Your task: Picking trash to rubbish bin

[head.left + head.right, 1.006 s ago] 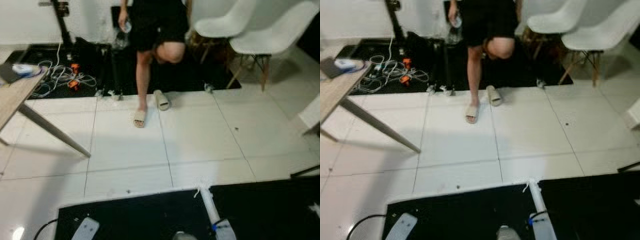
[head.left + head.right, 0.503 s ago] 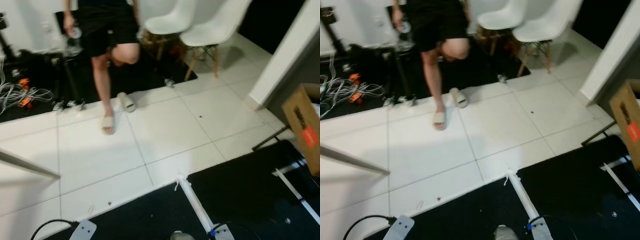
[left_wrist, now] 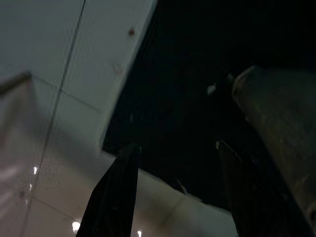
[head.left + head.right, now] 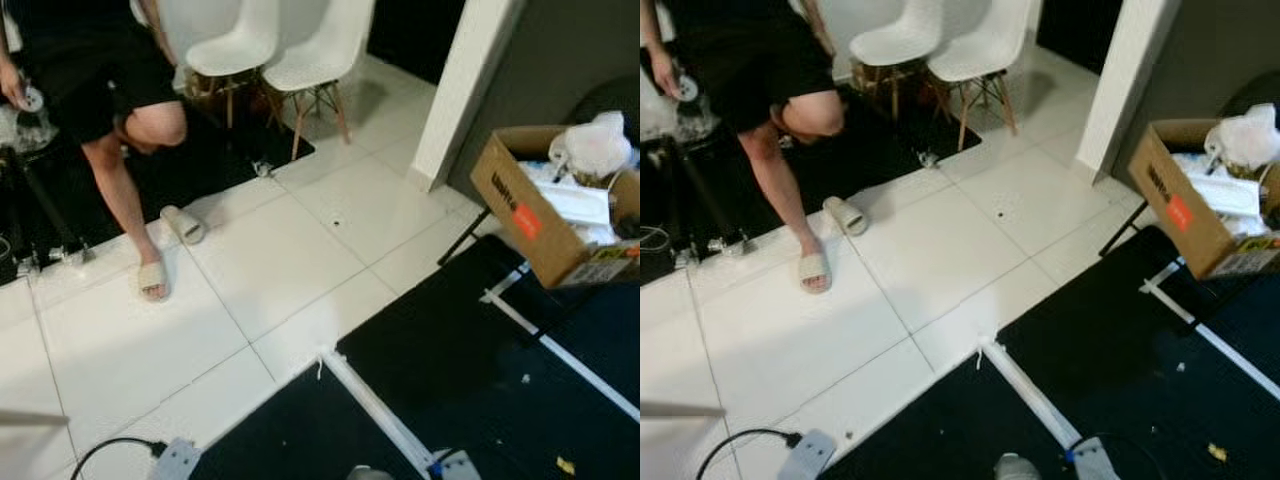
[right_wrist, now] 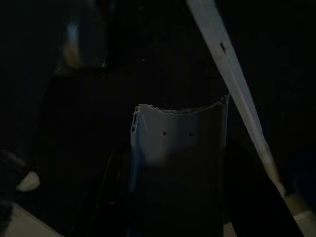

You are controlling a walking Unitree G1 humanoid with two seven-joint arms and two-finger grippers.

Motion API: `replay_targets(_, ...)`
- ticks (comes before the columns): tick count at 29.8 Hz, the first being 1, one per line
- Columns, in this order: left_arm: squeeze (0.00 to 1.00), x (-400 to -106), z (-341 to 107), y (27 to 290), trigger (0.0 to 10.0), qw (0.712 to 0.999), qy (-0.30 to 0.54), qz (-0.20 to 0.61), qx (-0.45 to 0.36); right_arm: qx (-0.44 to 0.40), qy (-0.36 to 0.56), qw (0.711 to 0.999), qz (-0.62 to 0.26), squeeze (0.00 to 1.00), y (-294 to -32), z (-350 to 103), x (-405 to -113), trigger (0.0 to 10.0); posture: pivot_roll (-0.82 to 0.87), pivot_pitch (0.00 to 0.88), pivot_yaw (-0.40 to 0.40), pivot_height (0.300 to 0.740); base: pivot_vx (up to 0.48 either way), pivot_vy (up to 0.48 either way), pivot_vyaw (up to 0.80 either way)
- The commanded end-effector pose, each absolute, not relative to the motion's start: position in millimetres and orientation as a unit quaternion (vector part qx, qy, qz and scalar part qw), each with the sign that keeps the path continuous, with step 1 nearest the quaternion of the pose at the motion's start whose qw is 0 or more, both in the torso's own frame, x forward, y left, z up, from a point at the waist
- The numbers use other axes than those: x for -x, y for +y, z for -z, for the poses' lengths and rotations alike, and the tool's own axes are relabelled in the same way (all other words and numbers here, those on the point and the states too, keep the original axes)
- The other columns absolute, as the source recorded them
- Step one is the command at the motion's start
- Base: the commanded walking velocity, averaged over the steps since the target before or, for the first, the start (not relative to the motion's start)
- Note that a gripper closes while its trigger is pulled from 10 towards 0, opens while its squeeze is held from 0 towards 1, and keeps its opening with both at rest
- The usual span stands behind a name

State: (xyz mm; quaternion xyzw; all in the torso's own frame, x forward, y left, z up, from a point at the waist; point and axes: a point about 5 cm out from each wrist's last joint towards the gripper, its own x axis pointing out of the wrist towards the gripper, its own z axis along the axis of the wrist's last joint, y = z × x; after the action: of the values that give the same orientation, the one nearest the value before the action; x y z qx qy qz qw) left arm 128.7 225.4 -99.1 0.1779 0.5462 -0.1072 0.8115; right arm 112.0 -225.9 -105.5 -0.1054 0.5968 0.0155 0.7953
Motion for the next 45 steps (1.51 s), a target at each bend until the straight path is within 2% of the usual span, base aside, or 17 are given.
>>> replay_targets(1,0.00,-118.3,102.0,226.8,10.0,0.803,0.559,0.107,-0.178,0.109,0.600,0.793,-0.020,0.00,-224.3,106.3,-110.3,10.0,0.01,0.048,0.015,0.740,0.000,0.000,-0.76)
replay_targets(11,0.00,-116.6,102.5,227.4,10.0,0.801,0.561,0.107,-0.179,0.105,0.601,0.792,-0.026,0.00,-213.5,108.7,-109.6,10.0,0.01,0.051,0.018,0.740,0.000,0.000,-0.75)
replay_targets(38,0.00,-114.3,103.5,225.6,10.0,0.801,0.563,0.108,-0.175,0.107,0.602,0.791,-0.025,0.00,-216.3,108.6,-108.3,10.0,0.01,0.058,0.015,0.740,0.000,0.000,-0.75)
replay_targets(45,0.00,-113.5,103.6,226.9,10.0,0.797,0.564,0.107,-0.185,0.095,0.589,0.802,-0.007,0.00,-218.1,106.2,-115.6,10.0,0.01,0.058,0.015,0.740,0.000,0.000,-0.75)
